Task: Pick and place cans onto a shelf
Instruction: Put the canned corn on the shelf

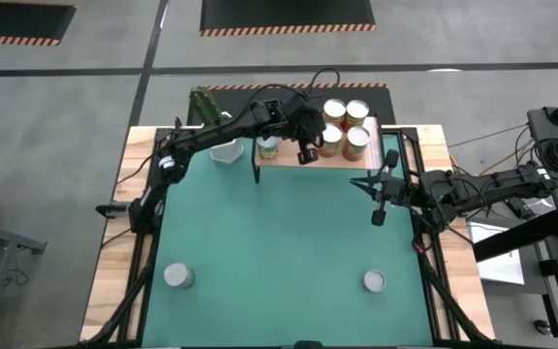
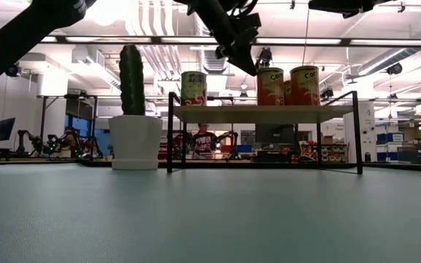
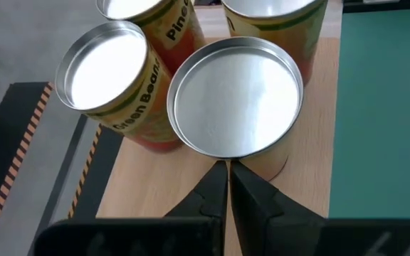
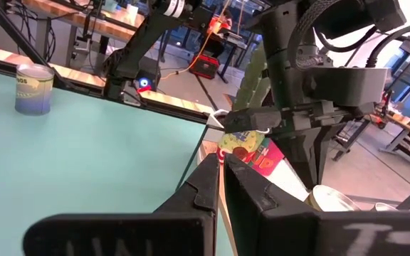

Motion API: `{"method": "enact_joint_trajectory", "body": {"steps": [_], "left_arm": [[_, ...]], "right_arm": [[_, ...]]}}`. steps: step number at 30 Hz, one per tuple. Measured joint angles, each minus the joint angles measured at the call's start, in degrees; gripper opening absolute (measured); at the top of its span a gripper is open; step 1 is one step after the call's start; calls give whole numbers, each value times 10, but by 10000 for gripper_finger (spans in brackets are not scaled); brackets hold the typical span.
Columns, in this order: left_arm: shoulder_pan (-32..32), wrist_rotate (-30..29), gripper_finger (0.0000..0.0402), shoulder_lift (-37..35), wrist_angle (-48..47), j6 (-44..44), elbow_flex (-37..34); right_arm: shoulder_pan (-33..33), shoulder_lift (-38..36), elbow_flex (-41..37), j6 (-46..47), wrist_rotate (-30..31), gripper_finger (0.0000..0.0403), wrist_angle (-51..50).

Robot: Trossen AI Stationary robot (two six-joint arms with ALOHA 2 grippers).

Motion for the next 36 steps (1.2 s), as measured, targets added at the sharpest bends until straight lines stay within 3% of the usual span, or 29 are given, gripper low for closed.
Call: {"method": "enact_joint_trajectory", "body": {"steps": [25, 36], "left_arm": [[-7, 2, 0, -10, -11, 4, 14], [-9, 25, 0, -4, 76, 15, 13]], "right_arm": [[0, 0, 0, 0, 0, 13, -10], [0, -1, 0, 7, 52, 13, -9]]}}
